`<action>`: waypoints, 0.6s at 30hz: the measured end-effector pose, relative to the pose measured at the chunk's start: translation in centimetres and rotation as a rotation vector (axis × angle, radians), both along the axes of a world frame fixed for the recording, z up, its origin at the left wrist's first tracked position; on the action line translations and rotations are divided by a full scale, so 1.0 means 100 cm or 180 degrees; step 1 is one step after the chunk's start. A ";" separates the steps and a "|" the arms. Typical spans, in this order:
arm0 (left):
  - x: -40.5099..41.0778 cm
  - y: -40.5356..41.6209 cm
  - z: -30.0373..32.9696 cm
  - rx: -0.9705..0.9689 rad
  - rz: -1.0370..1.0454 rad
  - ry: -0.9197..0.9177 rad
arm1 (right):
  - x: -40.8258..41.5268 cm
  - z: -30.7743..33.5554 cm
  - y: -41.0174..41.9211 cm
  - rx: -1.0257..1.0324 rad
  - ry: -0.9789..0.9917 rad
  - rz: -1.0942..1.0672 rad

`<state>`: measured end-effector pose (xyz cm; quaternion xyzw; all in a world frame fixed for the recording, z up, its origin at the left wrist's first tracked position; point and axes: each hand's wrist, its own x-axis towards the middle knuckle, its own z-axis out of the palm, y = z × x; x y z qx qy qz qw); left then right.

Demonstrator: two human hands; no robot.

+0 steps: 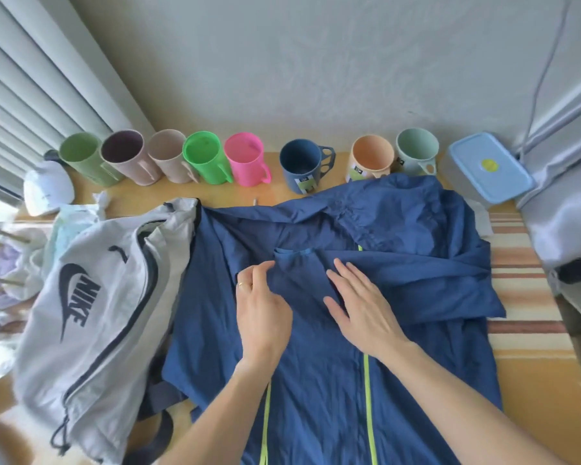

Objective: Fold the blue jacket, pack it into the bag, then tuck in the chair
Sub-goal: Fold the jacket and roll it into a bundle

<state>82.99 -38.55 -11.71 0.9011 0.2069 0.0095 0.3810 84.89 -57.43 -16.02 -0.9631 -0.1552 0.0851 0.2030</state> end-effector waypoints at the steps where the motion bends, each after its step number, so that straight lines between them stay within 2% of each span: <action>1: -0.010 0.010 0.004 0.0517 -0.0238 -0.0133 | 0.006 0.004 0.020 0.0315 0.0043 -0.0323; 3: -0.032 0.032 0.005 0.1306 -0.0700 -0.0061 | 0.019 0.008 0.055 0.0782 0.0365 -0.0827; 5: -0.054 0.055 0.003 0.1763 -0.1032 0.0518 | 0.030 0.009 0.079 0.0983 0.0773 -0.1179; 6: -0.062 0.065 0.001 0.1926 -0.1143 0.0870 | 0.034 0.008 0.087 0.1059 0.0761 -0.1277; 8: -0.073 0.080 -0.003 0.2056 -0.1317 0.1387 | 0.035 0.010 0.096 0.1216 0.0156 -0.1179; 10: -0.078 0.091 -0.008 0.2107 -0.1364 0.1429 | 0.027 0.014 0.101 0.1177 -0.0550 -0.0454; 12: -0.077 0.099 -0.004 0.1967 -0.1153 0.1219 | 0.010 0.012 0.100 0.0732 -0.0538 0.0562; 14: -0.075 0.106 0.008 0.1503 -0.0693 0.0971 | -0.006 0.008 0.095 0.0001 0.0110 0.1175; 15: -0.072 0.108 0.018 0.1152 -0.0407 0.0924 | -0.013 0.005 0.093 -0.0129 0.0294 0.1200; 16: -0.067 0.111 0.027 0.0769 -0.0114 0.0828 | -0.019 0.007 0.093 0.0047 0.0412 0.1016; 18: -0.057 0.116 0.052 -0.0208 0.0556 0.0575 | -0.029 0.033 0.102 0.0956 0.0774 0.0191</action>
